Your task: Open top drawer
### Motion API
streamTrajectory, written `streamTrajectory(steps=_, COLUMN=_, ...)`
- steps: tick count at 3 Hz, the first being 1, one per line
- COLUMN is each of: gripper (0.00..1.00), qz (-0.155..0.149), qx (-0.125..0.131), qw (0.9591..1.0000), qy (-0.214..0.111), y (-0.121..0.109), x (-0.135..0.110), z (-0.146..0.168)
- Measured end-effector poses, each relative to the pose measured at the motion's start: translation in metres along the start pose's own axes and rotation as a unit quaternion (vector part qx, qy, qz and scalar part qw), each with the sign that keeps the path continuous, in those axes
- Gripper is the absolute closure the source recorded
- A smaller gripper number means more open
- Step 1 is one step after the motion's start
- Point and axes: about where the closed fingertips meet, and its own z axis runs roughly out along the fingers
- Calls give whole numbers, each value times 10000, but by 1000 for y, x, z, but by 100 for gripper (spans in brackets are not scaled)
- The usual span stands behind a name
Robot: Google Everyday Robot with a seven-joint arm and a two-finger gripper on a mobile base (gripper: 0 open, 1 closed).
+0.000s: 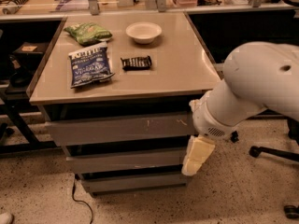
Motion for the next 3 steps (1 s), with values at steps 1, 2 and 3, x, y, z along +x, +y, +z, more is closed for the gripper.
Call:
streamTrajectory(steps=1, gripper=0, qz=-7, qx=55, qw=9999, qy=-147, y=-5, x=-14, z=38)
streamTrajectory(steps=2, gripper=0, qz=-193, qx=145, qw=9995, qy=-199, y=-19, x=-26, z=66)
streamTrajectory(steps=3, gripper=0, qz=-361, qx=165, qw=9990, qy=-219, y=-30, x=-34, z=91)
